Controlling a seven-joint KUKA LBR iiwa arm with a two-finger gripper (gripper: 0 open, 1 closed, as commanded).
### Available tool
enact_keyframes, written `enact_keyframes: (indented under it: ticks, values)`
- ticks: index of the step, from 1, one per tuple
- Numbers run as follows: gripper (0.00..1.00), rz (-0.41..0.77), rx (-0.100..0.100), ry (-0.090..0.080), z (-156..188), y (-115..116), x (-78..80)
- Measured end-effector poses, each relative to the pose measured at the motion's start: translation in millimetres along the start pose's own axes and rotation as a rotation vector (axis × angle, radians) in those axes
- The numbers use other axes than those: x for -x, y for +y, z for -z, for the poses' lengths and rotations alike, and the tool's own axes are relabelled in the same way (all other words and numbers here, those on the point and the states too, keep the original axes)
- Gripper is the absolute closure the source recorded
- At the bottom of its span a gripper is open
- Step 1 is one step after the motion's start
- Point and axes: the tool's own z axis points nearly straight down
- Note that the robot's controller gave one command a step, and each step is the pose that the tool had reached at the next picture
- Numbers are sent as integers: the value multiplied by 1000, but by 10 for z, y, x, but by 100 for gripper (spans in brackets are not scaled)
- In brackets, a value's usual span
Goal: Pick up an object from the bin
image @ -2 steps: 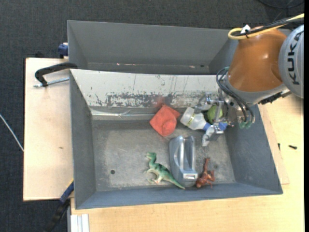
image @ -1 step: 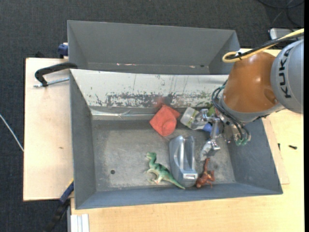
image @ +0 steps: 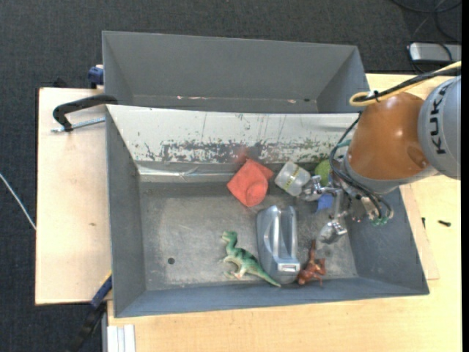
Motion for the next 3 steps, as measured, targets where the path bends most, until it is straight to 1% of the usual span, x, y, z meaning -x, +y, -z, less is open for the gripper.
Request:
enact_keyframes:
  ticks: [1,2,3]
  values:
    - [0,96,-3,1,-128,-313,-74]
    - [0,136,1,11,322,-31,238]
    - [0,159,-6,-10,380,127,422]
